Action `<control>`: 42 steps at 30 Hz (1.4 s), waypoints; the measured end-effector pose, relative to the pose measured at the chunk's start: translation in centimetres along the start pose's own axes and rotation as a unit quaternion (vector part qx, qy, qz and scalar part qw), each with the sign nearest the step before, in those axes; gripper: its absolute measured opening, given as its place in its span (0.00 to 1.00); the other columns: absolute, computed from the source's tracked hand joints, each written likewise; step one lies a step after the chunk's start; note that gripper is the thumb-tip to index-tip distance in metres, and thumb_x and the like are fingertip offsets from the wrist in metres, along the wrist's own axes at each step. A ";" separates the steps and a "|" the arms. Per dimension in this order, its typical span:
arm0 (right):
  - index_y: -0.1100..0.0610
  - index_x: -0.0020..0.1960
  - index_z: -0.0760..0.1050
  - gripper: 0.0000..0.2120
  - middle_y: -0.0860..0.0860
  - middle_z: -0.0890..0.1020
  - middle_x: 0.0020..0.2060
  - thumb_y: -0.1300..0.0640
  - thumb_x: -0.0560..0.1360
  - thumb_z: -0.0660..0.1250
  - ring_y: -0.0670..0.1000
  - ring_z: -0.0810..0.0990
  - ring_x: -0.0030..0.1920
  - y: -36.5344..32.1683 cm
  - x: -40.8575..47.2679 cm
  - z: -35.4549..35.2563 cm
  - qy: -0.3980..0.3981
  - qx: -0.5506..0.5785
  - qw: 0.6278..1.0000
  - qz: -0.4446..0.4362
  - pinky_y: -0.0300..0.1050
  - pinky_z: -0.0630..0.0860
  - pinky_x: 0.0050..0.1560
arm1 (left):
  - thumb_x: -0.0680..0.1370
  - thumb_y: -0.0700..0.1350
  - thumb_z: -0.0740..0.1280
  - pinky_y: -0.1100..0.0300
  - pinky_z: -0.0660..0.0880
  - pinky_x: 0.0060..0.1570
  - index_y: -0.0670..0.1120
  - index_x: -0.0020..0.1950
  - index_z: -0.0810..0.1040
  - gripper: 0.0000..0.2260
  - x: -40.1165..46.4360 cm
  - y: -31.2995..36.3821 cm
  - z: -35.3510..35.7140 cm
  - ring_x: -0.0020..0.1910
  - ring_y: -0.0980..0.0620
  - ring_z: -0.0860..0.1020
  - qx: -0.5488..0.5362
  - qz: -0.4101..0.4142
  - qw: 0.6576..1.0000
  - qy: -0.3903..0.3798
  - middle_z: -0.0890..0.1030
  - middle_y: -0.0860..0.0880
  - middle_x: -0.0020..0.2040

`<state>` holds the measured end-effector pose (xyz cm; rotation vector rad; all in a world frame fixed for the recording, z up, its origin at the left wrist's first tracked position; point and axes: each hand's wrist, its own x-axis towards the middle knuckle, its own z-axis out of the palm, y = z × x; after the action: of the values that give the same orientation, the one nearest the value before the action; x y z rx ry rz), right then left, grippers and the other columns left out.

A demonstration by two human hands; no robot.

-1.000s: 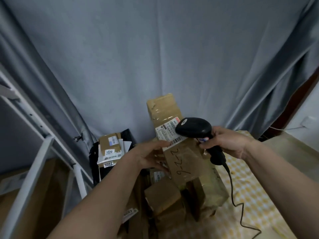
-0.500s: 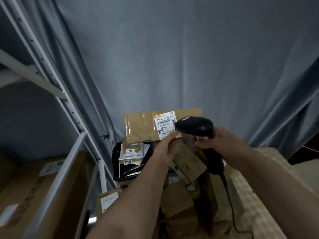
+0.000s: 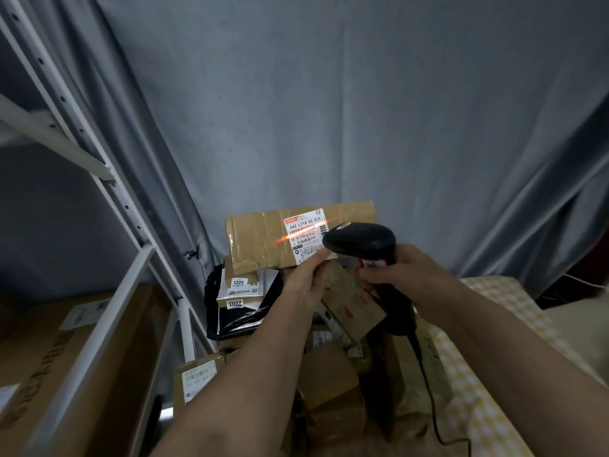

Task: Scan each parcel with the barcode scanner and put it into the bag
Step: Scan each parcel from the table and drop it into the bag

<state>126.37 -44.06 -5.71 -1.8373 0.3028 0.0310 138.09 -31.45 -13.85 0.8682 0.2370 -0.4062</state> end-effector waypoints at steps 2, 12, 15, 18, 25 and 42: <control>0.57 0.53 0.78 0.09 0.57 0.83 0.47 0.60 0.74 0.69 0.57 0.80 0.51 -0.1 0.1 0.1 -0.002 0.002 1.000 0.008 0.56 0.75 0.59 | 0.70 0.34 0.74 0.44 0.75 0.62 0.43 0.64 0.76 0.23 0.2 0.0 -0.3 0.58 0.41 0.80 0.003 -0.001 1.000 -0.004 0.81 0.41 0.59; 0.56 0.54 0.78 0.10 0.58 0.82 0.48 0.60 0.73 0.70 0.58 0.80 0.52 0.2 1.1 0.5 0.008 0.024 1.000 0.012 0.58 0.75 0.60 | 0.71 0.32 0.73 0.46 0.75 0.62 0.44 0.61 0.76 0.20 0.6 0.3 -0.4 0.59 0.43 0.79 -0.001 0.012 1.000 -0.016 0.81 0.41 0.58; 0.55 0.54 0.78 0.11 0.58 0.83 0.47 0.61 0.72 0.71 0.58 0.80 0.51 0.7 1.3 0.2 0.029 0.033 0.999 0.015 0.57 0.76 0.58 | 0.67 0.41 0.77 0.49 0.75 0.59 0.47 0.59 0.77 0.22 1.1 0.7 -0.6 0.58 0.45 0.79 0.097 0.006 0.995 -0.030 0.81 0.42 0.57; 0.56 0.53 0.78 0.12 0.56 0.83 0.46 0.65 0.70 0.72 0.57 0.81 0.49 1.5 1.4 -1.0 0.095 0.066 0.993 0.014 0.54 0.77 0.56 | 0.69 0.48 0.77 0.51 0.79 0.48 0.48 0.61 0.78 0.22 1.8 1.0 -0.6 0.49 0.49 0.80 0.183 -0.016 0.981 -0.068 0.83 0.44 0.50; 0.61 0.50 0.79 0.11 0.55 0.82 0.40 0.70 0.70 0.70 0.51 0.79 0.36 3.3 -0.8 -4.4 0.228 0.179 0.956 0.046 0.42 0.74 0.37 | 0.72 0.49 0.73 0.51 0.76 0.52 0.45 0.54 0.80 0.13 2.3 0.4 2.7 0.46 0.47 0.80 0.313 -0.108 0.933 -0.140 0.85 0.46 0.44; 0.62 0.51 0.77 0.12 0.59 0.79 0.41 0.71 0.69 0.69 0.56 0.76 0.42 12.0 -16.3 -16.3 0.458 0.259 0.847 0.078 0.52 0.74 0.48 | 0.72 0.44 0.72 0.53 0.81 0.46 0.46 0.49 0.82 0.07 -8.1 -16.6 17.1 0.39 0.48 0.84 0.419 -0.312 0.755 -0.397 0.85 0.46 0.42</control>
<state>105.81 -59.49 -9.47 -1.1615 1.0206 -0.7680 124.19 -52.36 -11.66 1.3950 -0.5275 -1.5525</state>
